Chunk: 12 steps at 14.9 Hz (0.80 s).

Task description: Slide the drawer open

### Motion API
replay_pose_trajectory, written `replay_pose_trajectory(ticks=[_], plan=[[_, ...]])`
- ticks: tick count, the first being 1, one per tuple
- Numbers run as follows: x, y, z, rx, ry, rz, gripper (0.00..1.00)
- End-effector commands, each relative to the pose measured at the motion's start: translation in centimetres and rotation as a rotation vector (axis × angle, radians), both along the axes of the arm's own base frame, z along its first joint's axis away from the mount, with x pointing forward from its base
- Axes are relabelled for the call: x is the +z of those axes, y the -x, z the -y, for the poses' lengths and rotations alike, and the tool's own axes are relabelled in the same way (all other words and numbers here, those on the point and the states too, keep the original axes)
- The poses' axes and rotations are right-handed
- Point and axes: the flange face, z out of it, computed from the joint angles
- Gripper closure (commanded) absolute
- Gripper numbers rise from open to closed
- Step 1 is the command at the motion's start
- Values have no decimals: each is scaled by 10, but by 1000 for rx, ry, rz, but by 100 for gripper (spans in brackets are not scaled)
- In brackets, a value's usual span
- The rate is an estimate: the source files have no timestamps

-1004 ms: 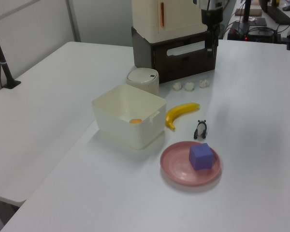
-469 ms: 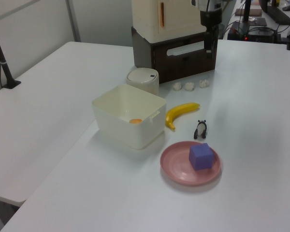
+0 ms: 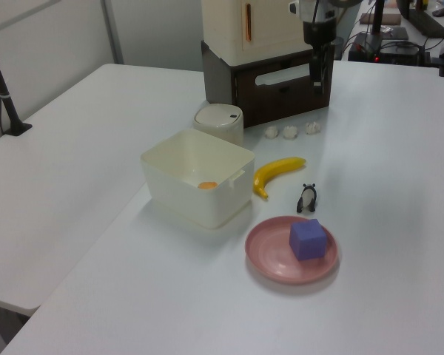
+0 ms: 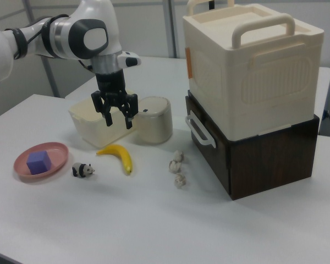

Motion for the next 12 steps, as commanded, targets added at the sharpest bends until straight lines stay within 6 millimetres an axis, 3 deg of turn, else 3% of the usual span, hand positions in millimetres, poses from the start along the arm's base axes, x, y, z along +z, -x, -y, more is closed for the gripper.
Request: replay_pose_trajectory(ticks=[1, 7, 12], plan=[[4, -2, -7, 27, 0, 15, 45], [3, -3, -10, 19, -20, 21, 85], [4, -7, -13, 11, -63, 57, 86]])
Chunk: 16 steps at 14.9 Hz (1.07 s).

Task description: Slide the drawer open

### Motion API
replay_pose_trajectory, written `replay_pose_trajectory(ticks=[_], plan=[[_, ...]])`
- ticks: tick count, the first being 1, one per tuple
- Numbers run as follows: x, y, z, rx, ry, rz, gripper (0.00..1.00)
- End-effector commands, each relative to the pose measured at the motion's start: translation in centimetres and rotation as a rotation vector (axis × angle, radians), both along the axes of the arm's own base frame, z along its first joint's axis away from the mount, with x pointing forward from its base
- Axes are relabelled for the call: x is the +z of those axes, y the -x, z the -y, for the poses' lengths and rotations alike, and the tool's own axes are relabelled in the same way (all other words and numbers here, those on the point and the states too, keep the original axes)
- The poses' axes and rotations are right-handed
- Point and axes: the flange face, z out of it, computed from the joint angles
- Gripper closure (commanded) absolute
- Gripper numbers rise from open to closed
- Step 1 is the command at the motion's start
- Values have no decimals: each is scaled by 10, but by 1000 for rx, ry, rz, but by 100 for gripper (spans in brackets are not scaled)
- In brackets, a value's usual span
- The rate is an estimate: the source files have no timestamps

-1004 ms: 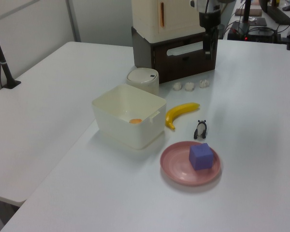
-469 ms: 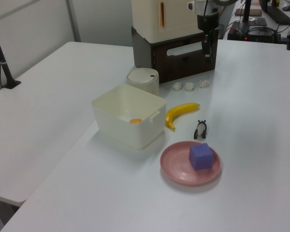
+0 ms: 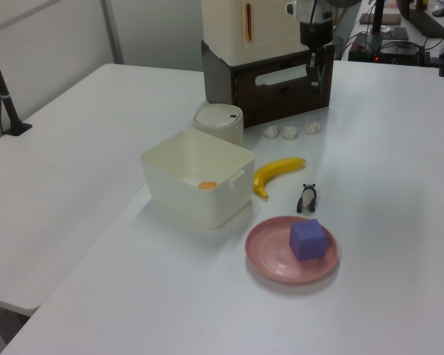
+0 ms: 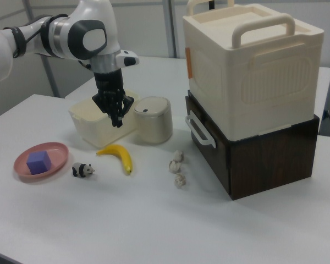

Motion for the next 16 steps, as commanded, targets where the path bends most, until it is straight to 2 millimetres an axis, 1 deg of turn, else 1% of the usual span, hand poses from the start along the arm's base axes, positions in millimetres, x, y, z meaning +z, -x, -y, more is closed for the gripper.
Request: replay_pose_trajectory(ticks=[1, 3, 4, 5, 7, 9, 10, 11, 13, 14, 15, 16], plan=[[5, -5, -5, 6, -34, 44, 86], [10, -13, -5, -2, -56, 120, 86], [12, -16, -1, -8, -54, 142, 86], [9, -19, 2, -6, -52, 147, 86], [9, -23, 15, -8, -30, 171, 85], [16, -25, 32, 53, -10, 217, 82], [17, -25, 36, 110, 1, 219, 78], [27, -26, 46, 199, 27, 235, 69], [30, -25, 72, 294, 60, 243, 54], [33, -28, 77, 342, 88, 271, 51], [35, -29, 86, 362, 120, 289, 50], [32, -32, 95, 387, 163, 291, 50]])
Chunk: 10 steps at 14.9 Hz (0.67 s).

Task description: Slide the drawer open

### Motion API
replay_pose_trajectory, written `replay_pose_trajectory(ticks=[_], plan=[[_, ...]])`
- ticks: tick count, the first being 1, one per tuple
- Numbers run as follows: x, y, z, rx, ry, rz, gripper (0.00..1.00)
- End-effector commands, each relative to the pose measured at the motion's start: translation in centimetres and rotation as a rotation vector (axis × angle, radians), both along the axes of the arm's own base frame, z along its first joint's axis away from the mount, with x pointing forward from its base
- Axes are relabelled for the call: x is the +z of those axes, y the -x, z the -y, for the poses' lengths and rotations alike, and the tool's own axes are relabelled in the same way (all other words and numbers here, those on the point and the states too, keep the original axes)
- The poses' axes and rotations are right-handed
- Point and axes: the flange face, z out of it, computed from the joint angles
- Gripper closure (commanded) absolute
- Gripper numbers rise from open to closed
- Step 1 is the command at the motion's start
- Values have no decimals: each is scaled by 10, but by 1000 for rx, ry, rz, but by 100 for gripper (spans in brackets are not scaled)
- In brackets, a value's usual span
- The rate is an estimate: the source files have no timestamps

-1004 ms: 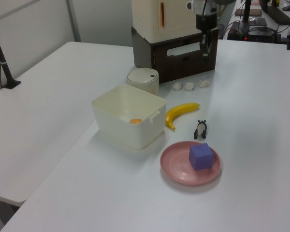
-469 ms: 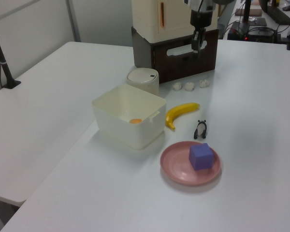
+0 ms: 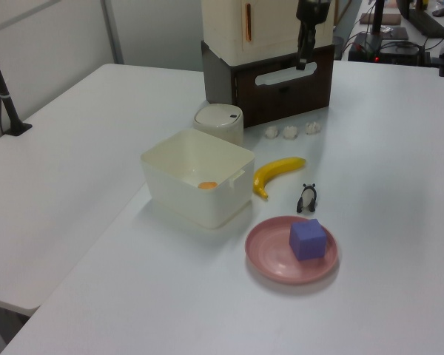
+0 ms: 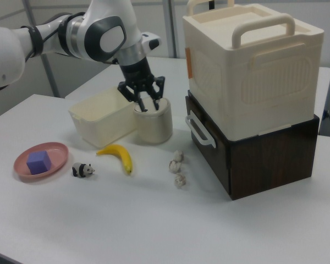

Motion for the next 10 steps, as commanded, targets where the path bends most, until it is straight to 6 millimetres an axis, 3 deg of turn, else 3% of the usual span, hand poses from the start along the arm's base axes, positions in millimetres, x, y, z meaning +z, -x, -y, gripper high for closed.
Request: replay_pose_trajectory(ticks=[1, 6, 10], plan=[[-5, -12, 26, 110, 144, 48, 50], [-44, -36, 55, 132, 253, 101, 51], [-59, -40, 58, 141, 269, 90, 51]])
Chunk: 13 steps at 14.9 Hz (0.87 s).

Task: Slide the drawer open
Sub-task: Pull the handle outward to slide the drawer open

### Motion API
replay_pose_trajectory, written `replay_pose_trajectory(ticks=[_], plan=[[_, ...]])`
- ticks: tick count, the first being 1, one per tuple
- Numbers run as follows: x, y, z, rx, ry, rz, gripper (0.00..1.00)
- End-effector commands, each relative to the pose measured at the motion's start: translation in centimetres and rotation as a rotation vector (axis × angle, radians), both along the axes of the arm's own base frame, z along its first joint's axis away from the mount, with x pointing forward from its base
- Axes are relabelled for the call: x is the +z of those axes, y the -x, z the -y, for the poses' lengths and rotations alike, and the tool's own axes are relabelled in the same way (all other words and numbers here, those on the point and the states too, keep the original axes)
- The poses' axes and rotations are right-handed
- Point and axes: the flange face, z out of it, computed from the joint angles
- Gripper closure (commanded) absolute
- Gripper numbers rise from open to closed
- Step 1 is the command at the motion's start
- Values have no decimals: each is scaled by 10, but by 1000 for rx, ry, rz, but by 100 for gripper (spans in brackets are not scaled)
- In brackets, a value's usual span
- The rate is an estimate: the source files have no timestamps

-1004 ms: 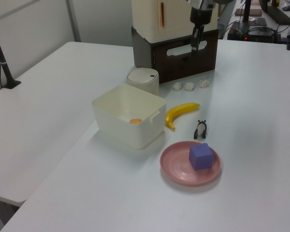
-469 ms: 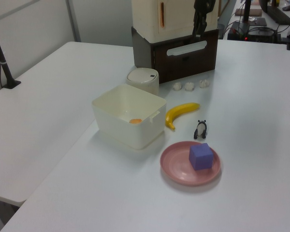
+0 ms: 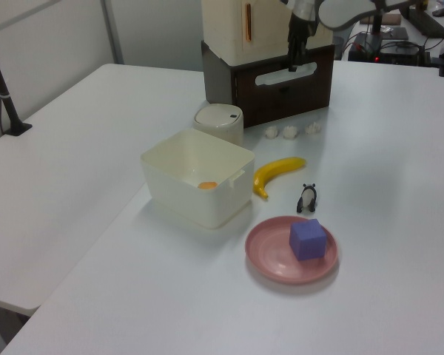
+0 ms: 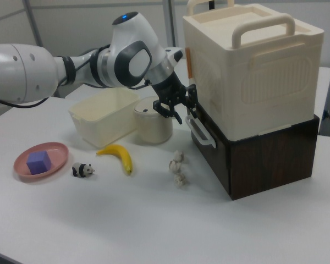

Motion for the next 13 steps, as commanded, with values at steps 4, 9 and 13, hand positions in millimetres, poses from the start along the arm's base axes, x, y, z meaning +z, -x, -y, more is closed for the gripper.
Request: replay_pose_trajectory(ticks=[4, 9, 13], plan=[[-17, -7, 4, 34, 49, -9, 51], [-45, -6, 0, 57, 80, -68, 51], [-56, -3, -9, 75, 90, -102, 59]])
